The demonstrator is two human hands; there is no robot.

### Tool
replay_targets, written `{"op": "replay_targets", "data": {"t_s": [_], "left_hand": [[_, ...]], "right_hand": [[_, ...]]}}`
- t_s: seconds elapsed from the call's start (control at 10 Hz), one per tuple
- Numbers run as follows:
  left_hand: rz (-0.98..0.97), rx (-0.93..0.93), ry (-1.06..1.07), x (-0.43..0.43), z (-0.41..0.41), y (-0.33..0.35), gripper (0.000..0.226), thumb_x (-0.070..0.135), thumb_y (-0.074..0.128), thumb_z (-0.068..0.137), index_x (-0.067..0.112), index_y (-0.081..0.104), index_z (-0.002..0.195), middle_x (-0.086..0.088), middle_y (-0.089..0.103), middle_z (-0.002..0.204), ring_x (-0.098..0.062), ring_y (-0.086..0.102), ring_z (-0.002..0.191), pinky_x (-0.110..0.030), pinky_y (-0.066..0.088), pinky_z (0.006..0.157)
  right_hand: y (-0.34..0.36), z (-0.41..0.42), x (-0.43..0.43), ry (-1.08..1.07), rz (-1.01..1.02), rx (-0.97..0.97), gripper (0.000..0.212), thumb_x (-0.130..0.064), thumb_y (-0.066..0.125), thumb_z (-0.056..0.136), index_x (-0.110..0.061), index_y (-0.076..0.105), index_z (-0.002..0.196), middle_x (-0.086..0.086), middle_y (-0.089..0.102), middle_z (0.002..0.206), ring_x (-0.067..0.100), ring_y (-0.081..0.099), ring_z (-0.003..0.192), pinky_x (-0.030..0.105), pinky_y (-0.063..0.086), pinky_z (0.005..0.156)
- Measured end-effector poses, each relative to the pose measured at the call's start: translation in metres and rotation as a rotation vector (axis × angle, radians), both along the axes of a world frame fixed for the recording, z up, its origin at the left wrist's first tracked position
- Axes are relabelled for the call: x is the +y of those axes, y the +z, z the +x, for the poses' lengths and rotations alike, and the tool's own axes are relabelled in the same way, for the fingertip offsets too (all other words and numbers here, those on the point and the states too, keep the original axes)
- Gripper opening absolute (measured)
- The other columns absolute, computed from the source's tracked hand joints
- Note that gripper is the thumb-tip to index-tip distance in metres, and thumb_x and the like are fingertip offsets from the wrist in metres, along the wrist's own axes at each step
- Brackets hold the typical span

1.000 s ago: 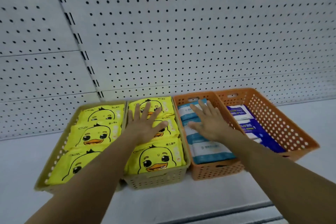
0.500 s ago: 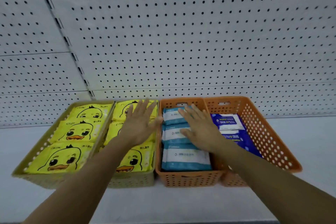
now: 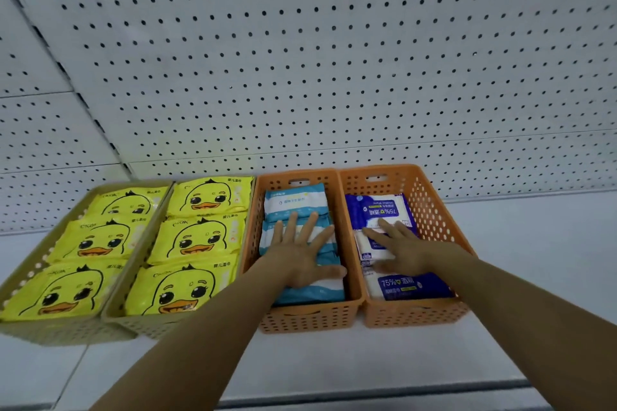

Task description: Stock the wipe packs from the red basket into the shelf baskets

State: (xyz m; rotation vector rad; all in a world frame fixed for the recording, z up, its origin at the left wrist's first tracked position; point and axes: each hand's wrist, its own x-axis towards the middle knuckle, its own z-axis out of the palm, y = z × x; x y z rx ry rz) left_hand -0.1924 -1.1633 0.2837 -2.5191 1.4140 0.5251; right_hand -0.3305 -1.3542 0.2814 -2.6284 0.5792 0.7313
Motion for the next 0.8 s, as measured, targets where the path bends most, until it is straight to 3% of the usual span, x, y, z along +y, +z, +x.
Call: {"op": "replay_targets", "data": {"t_s": [0.1, 0.2, 0.3, 0.5, 0.6, 0.7, 0.8], "left_hand": [[-0.024, -0.002, 0.019, 0.0, -0.002, 0.001, 0.092, 0.087, 0.022, 0.077, 0.044, -0.016, 0.149, 0.002, -0.031, 0.157, -0.031, -0.035, 0.14, -0.056, -0.016, 0.116], [-0.081, 0.082, 0.058, 0.013, -0.003, 0.004, 0.089, 0.085, 0.021, 0.08, 0.043, -0.017, 0.149, 0.004, -0.032, 0.157, -0.026, -0.037, 0.14, -0.052, -0.018, 0.116], [-0.028, 0.101, 0.057, 0.031, -0.005, 0.004, 0.094, 0.086, 0.024, 0.078, 0.041, -0.02, 0.148, 0.005, -0.035, 0.155, -0.025, -0.036, 0.14, -0.052, -0.017, 0.115], [0.019, 0.101, 0.071, 0.032, -0.009, 0.006, 0.098, 0.085, 0.031, 0.079, 0.04, -0.022, 0.148, 0.003, -0.037, 0.154, -0.027, -0.036, 0.14, -0.053, -0.015, 0.114], [-0.009, 0.094, 0.076, 0.034, -0.016, 0.013, 0.092, 0.082, 0.03, 0.082, 0.038, -0.013, 0.151, 0.001, -0.029, 0.159, -0.028, -0.028, 0.145, -0.053, -0.008, 0.118], [-0.117, 0.151, 0.123, 0.042, -0.027, 0.034, 0.08, 0.073, 0.032, 0.089, 0.032, 0.01, 0.155, -0.002, 0.003, 0.164, -0.025, 0.004, 0.15, -0.049, 0.01, 0.12], [-0.321, 0.219, 0.129, 0.071, -0.054, 0.054, 0.069, 0.065, 0.041, 0.092, 0.029, 0.029, 0.15, 0.0, 0.034, 0.156, -0.02, 0.033, 0.141, -0.037, 0.031, 0.112]], "right_hand": [[0.003, -0.002, 0.003, 0.023, -0.041, 0.021, 0.08, -0.057, 0.044, 0.093, -0.042, -0.012, 0.148, -0.004, -0.027, 0.156, 0.027, -0.024, 0.143, 0.059, 0.002, 0.116], [0.008, -0.014, 0.01, 0.093, -0.12, -0.025, 0.075, -0.053, 0.047, 0.093, -0.042, -0.002, 0.15, -0.006, -0.026, 0.156, 0.026, -0.023, 0.144, 0.056, 0.005, 0.117], [0.009, -0.023, 0.017, 0.114, -0.075, -0.041, 0.063, -0.048, 0.047, 0.094, -0.043, 0.014, 0.148, -0.006, -0.012, 0.16, 0.027, -0.01, 0.147, 0.054, 0.01, 0.118], [0.014, -0.02, 0.039, 0.065, -0.063, 0.098, 0.065, -0.054, 0.041, 0.094, -0.042, 0.009, 0.149, -0.003, -0.009, 0.16, 0.031, -0.012, 0.146, 0.059, 0.008, 0.115], [0.037, -0.026, 0.053, -0.091, 0.037, -0.041, 0.051, -0.049, 0.041, 0.096, -0.031, 0.035, 0.144, 0.003, 0.027, 0.154, 0.026, 0.027, 0.139, 0.043, 0.03, 0.109], [0.06, -0.038, 0.073, -0.194, 0.107, -0.195, 0.046, -0.043, 0.044, 0.098, -0.025, 0.044, 0.14, 0.001, 0.044, 0.141, 0.019, 0.044, 0.124, 0.031, 0.038, 0.099], [0.067, -0.055, 0.099, -0.298, 0.15, -0.372, 0.047, -0.04, 0.048, 0.096, -0.025, 0.044, 0.14, 0.003, 0.051, 0.137, 0.017, 0.053, 0.111, 0.03, 0.046, 0.092]]}}
